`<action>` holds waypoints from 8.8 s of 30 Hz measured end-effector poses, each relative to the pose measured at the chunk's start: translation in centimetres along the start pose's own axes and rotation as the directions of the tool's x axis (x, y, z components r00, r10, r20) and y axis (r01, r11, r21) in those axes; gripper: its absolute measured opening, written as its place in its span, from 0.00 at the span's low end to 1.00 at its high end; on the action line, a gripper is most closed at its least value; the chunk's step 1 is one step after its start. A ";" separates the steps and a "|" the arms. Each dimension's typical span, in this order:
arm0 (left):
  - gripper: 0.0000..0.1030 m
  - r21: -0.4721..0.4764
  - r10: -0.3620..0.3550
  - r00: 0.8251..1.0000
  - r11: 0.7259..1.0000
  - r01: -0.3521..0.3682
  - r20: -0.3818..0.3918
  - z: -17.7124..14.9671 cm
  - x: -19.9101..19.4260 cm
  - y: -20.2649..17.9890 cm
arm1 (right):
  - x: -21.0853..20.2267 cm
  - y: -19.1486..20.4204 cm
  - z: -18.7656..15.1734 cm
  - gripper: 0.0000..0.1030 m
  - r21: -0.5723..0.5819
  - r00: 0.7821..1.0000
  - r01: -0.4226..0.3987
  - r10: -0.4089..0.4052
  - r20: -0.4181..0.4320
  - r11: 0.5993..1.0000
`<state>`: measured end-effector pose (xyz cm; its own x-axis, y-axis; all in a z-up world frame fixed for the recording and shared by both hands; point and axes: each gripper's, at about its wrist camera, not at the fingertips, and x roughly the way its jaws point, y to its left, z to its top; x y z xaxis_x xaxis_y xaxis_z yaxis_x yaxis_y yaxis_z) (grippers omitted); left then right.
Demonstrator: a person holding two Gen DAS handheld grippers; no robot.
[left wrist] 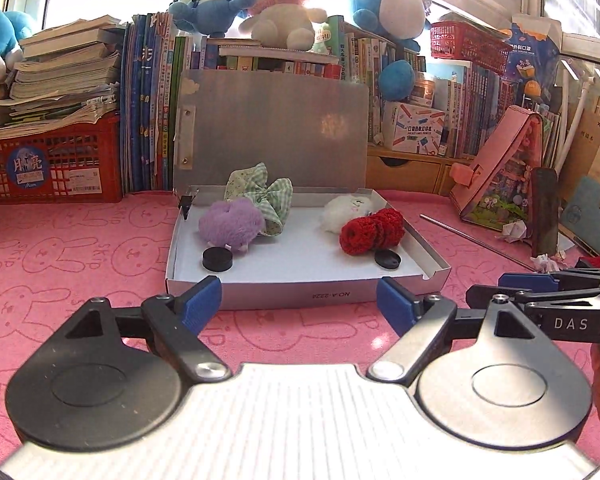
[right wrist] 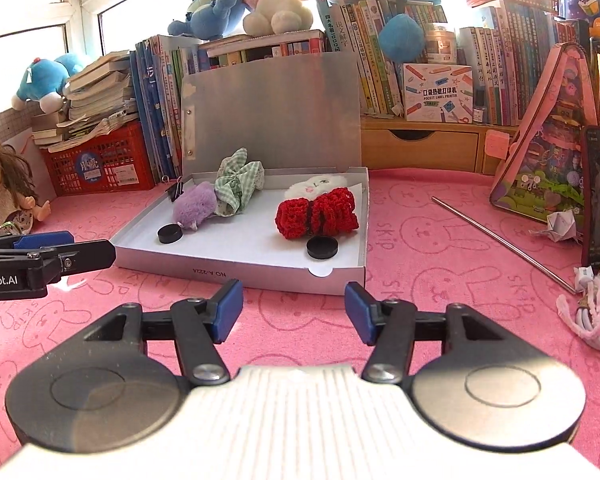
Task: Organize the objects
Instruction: 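Withdraw both tools from the box toward the crocheted snake and lid, then grasp the yellow-red crocheted snake with the left gripper while the right grasps a black lid, then carry the crocheted snake and black lid over the white box, then open both grippers to drop the snake and black lid in the box, then withdraw both tools from the box toward the black lid and clear lid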
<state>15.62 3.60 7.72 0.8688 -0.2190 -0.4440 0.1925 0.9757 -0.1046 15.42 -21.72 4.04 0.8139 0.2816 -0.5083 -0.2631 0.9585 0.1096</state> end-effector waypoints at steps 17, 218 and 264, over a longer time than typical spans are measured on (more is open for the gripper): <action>0.85 -0.019 -0.014 0.999 1.000 0.014 -0.032 -3.3 -2.4 0.2 | -2.9 1.1 -3.5 0.68 -0.048 1.000 0.012 -0.012 0.007 0.999; 0.60 -0.123 0.039 0.993 0.991 -0.053 -0.112 2.6 12.8 4.4 | 11.2 -3.8 3.8 0.42 0.169 0.992 0.029 -0.008 -0.125 0.985; 0.83 0.010 -0.075 0.996 0.997 0.076 -0.041 -1.3 -0.1 -0.5 | 0.8 -0.1 -1.1 0.63 0.025 0.998 -0.046 0.047 -0.048 0.999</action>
<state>14.85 3.07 6.66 0.8323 -0.2921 -0.4712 0.2623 0.9563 -0.1293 15.58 -21.63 2.69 0.7750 0.3238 -0.5427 -0.2869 0.9454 0.1544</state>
